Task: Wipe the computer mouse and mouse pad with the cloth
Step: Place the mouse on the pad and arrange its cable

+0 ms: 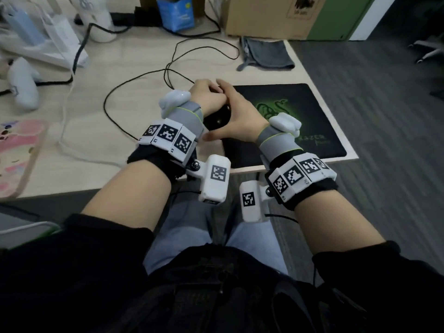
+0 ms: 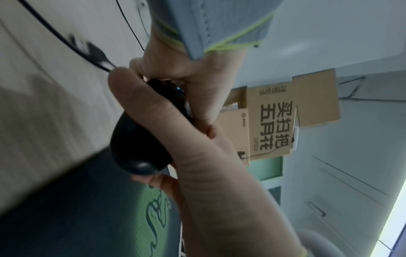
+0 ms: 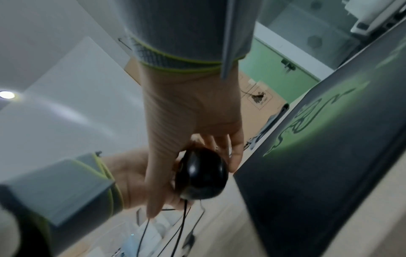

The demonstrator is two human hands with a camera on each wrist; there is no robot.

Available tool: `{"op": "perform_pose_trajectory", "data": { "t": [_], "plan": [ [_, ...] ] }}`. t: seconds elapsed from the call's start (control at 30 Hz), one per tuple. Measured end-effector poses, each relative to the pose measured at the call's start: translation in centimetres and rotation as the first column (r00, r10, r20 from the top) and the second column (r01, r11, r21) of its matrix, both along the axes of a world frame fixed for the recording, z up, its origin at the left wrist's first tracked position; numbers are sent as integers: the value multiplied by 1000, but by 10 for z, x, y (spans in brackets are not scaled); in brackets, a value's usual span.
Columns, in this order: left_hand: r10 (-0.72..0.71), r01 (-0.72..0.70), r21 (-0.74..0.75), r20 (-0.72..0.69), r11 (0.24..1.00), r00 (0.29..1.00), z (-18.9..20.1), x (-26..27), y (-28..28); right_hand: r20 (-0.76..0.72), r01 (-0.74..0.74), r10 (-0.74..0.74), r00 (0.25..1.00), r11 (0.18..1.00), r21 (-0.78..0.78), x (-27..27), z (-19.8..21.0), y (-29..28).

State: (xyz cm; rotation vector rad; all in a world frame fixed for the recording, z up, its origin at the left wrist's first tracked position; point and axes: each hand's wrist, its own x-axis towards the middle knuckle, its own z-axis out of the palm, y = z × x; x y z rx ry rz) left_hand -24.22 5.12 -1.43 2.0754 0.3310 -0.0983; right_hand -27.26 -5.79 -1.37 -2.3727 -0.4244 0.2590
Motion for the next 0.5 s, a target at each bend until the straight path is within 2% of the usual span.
{"op": "perform_pose_trajectory", "data": {
  "t": [0.13, 0.33, 0.43, 0.5],
  "plan": [
    [-130, 134, -119, 36, 984, 991, 1, 19, -54, 77, 235, -229, 970, 969, -76, 13, -4, -44],
    [-227, 225, -224, 14, 948, 974, -14, 32, -87, 32, 388, -390, 920, 898, -208, 27, -17, -88],
    [-209, 205, -161, -5, 965, 978, -18, 40, -84, -31, 449, -482, 876, 836, -316, 35, -24, -101],
    [-150, 151, -79, 9, 985, 989, -20, 45, -74, -16, 470, -521, 853, 782, -408, 43, -27, -100]
  ]
}}
